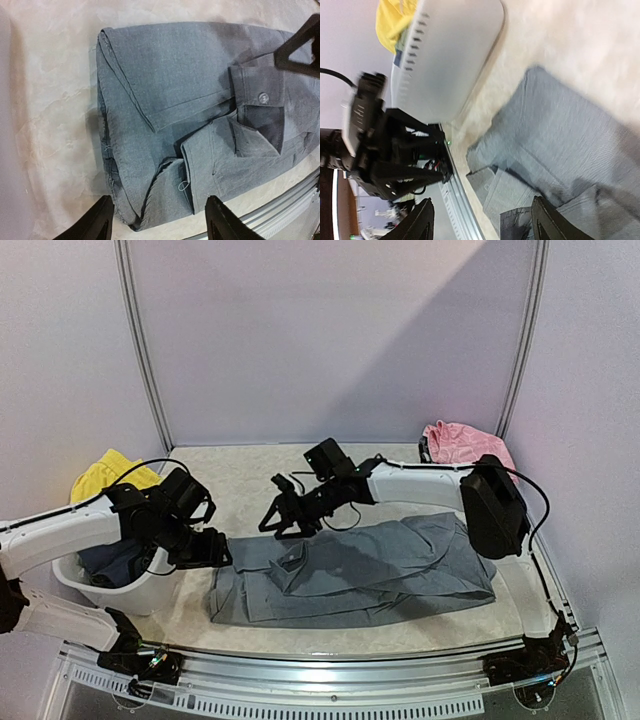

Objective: Fold and stack the mixed laundry pile
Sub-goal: Fold the 1/3-folded shirt at the center of the board, then smooth out the rectangle-folded shirt at the center of the board, then rotate the rectangle-folded shirt at the center of the board.

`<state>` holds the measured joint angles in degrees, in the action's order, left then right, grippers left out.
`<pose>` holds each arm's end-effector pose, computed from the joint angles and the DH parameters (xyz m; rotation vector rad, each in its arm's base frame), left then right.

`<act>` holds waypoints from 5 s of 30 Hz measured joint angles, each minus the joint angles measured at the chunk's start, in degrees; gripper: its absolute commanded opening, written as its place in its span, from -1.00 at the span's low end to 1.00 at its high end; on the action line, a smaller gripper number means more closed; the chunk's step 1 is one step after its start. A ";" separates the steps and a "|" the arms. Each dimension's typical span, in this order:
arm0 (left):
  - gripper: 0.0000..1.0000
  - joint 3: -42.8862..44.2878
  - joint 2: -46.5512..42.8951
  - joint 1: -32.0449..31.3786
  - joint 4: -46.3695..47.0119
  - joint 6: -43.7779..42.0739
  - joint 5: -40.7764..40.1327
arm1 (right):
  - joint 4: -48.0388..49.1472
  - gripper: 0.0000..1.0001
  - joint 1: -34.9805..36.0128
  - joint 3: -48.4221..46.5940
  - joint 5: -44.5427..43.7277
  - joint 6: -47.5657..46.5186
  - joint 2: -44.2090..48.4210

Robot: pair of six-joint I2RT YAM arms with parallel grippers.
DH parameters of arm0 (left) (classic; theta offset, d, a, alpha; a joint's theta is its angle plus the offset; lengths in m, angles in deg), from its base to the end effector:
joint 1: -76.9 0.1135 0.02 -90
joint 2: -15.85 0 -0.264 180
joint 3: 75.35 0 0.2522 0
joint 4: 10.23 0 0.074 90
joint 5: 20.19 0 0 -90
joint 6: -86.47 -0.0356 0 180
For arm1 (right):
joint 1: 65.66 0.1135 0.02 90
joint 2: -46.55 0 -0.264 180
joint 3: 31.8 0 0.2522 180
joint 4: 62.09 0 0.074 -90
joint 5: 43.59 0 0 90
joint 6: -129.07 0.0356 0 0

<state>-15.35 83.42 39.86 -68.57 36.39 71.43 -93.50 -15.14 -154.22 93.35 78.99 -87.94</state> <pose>0.1702 -0.1297 0.2243 -0.0620 2.8013 -0.4030 0.3124 0.4202 0.1814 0.7344 -2.5830 -1.6128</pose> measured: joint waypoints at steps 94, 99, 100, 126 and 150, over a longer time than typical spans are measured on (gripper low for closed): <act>0.42 18.40 25.83 -12.02 9.14 -18.40 -9.86 | -21.73 0.28 -13.84 53.75 -39.47 -6.56 47.71; 0.40 20.39 32.28 -12.02 8.79 -20.48 -4.96 | -21.29 0.24 -13.84 55.98 -39.43 -5.42 46.88; 0.39 21.07 33.51 -12.02 8.61 -20.70 -4.52 | -20.68 0.23 -13.84 55.98 -39.26 -5.25 45.90; 0.24 11.41 32.44 -9.18 5.46 -12.74 -3.30 | -27.30 0.18 -15.34 11.87 -30.27 -11.39 7.54; 0.17 46.86 59.10 -11.39 5.31 1.86 26.36 | -15.10 0.33 -31.50 -29.86 -19.91 -6.16 -17.33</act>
<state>31.51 142.52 28.48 -63.26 38.25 97.79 -108.60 -46.63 -184.08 73.44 72.83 -105.28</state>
